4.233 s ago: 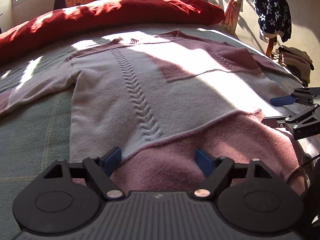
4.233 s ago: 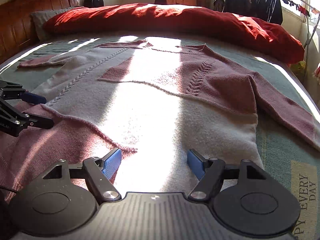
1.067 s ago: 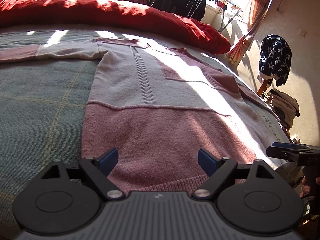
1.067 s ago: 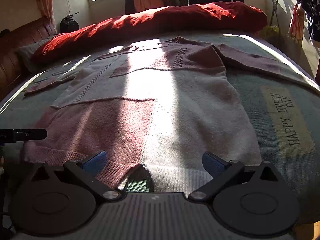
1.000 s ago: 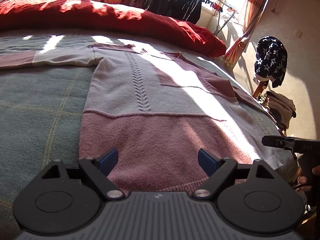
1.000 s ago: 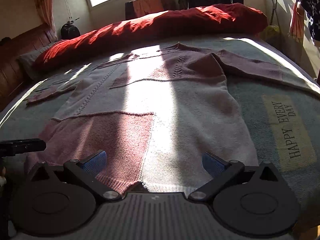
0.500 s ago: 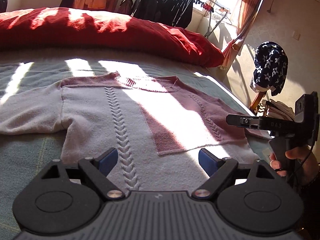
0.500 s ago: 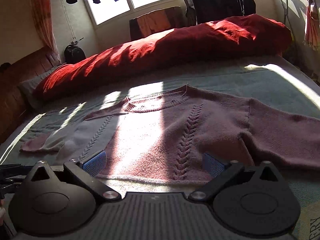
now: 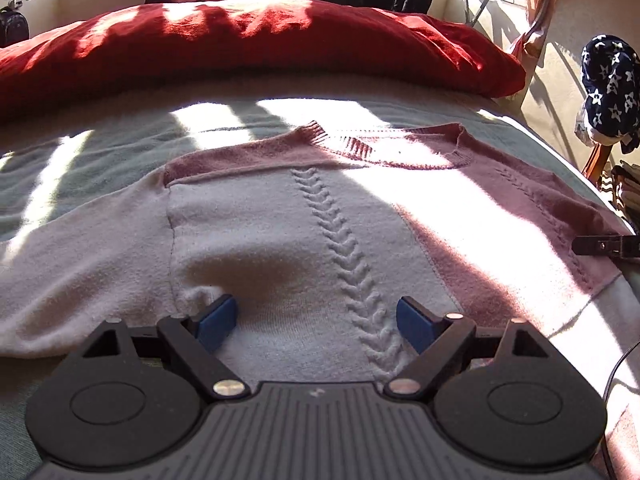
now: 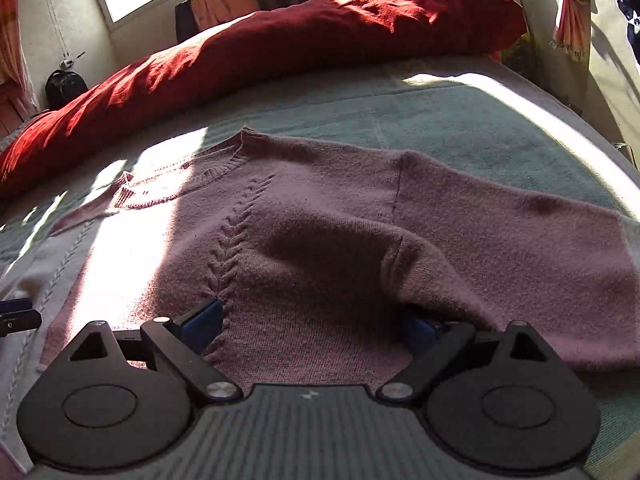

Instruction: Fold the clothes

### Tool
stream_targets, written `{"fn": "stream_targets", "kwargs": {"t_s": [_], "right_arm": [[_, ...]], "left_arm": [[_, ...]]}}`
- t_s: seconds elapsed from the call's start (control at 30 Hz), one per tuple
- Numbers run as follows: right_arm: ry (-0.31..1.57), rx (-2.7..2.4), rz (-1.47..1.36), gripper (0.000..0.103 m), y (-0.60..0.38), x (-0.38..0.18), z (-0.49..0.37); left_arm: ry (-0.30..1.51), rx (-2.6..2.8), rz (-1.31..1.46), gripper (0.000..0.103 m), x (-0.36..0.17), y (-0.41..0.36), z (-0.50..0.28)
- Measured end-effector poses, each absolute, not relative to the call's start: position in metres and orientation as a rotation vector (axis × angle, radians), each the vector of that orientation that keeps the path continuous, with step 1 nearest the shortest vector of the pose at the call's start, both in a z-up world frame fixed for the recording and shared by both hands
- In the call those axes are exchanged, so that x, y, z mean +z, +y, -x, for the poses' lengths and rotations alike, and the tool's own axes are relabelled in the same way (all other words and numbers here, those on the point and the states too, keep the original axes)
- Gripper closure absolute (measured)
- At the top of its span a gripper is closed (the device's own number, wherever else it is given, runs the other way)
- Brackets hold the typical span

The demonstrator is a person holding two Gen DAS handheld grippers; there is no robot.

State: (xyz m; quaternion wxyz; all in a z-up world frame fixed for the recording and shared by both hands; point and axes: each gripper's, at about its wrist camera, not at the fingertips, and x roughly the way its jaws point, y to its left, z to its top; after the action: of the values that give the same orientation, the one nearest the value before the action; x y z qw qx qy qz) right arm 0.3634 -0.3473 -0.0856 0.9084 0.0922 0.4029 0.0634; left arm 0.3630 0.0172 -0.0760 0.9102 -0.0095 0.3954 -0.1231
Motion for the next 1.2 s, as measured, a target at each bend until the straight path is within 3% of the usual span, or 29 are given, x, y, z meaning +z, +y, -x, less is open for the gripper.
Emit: {"fn": "stream_targets", "kwargs": {"t_s": [0.1,0.23,0.43,0.83,0.97,1.2], "right_arm": [[0.832,0.158,-0.201,0.0,-0.331,-0.07,-0.357],[0.718,0.466,-0.158,0.0,-0.277,-0.042,-0.353],[0.855,0.585,-0.087,0.0,-0.225,-0.079,-0.375],[0.791,0.502,-0.02,0.0,-0.285,-0.053,-0.29],[0.879,0.395,-0.101,0.0,-0.308,-0.079,-0.303],[0.874,0.334,-0.152,0.0,-0.337,-0.078,-0.238]], "left_arm": [[0.813,-0.26,0.022,0.016,-0.065,0.011,-0.36],[0.774,-0.326,0.035,0.015,-0.056,0.001,-0.353],[0.815,-0.301,0.039,0.015,-0.079,0.021,-0.352],[0.791,-0.386,-0.004,0.015,-0.064,-0.009,-0.342],[0.839,-0.334,-0.032,0.015,-0.075,-0.007,-0.334],[0.861,-0.304,-0.036,0.015,-0.068,0.019,-0.287]]}}
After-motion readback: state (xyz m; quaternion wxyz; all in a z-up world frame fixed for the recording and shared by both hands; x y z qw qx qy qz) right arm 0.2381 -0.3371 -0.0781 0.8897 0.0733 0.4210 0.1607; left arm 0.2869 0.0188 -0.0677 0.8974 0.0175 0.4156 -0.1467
